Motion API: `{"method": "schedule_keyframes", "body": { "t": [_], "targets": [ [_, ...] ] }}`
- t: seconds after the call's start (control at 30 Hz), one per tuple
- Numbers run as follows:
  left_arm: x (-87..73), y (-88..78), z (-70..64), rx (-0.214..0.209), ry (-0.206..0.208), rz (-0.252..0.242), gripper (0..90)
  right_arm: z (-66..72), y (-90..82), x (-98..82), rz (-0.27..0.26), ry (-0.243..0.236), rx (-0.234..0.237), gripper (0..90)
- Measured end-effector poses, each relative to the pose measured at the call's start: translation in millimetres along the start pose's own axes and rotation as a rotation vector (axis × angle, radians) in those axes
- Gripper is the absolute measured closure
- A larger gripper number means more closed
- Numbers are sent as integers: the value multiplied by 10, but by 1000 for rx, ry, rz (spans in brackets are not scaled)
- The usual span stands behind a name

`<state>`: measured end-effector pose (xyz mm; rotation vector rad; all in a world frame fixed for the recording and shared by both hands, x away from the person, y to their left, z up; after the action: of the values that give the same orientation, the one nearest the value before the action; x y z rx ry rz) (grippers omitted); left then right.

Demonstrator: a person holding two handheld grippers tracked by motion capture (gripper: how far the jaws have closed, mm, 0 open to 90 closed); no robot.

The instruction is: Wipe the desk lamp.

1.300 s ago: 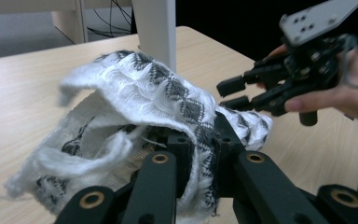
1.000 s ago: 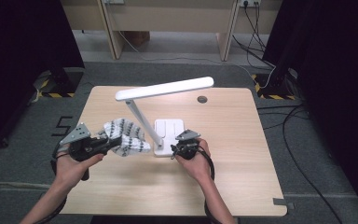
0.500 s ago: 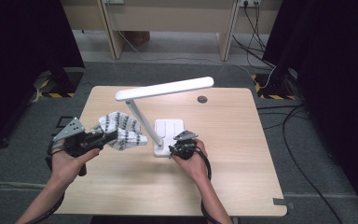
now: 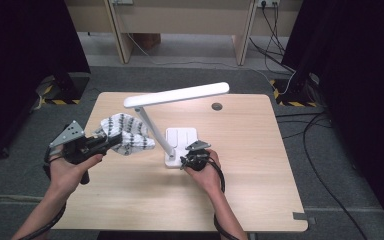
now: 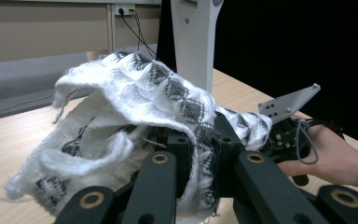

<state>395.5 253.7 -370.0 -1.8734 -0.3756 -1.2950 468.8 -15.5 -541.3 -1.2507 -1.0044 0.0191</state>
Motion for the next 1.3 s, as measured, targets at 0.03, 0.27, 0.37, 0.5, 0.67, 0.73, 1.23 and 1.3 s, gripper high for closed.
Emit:
{"method": "schedule_keyframes", "body": {
  "t": [0.03, 0.27, 0.37, 0.5, 0.67, 0.73, 1.23, 1.3],
  "targets": [
    [9, -4, 6, 2, 1, 0, 810, 0, 5, 4, -4, -5, 1, 509],
    [72, -43, 16, 9, -3, -23, 810, 3, 17, -4, -12, 28, 25, 513],
    [109, -62, 21, 13, 2, -28, 810, -6, 25, -15, -26, 44, 36, 513],
    [176, -92, 21, 18, 10, -41, 810, -2, 25, -20, -29, 51, 35, 513],
    [246, -122, 23, 24, 17, -53, 810, 0, 25, -21, -29, 54, 32, 513],
    [262, -126, 28, 26, 18, -56, 810, 0, 24, -20, -28, 55, 31, 513],
    [444, -200, 58, 44, 35, -79, 810, 3, 26, -31, -41, 54, 32, 516],
    [480, -213, 57, 47, 40, -83, 810, 5, 26, -31, -41, 57, 30, 517]
  ]
}}
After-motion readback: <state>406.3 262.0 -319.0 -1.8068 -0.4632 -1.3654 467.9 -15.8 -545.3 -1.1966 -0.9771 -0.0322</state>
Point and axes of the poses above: each handheld gripper's, and its own axes: y roughly forward along the jaws, x roughly out of its top, z roughly to its left, the point moved 6 cm from there along y, roughly forward along the jaws, and after that the axes turned 11 degrees about z, right-handed, at the moved point
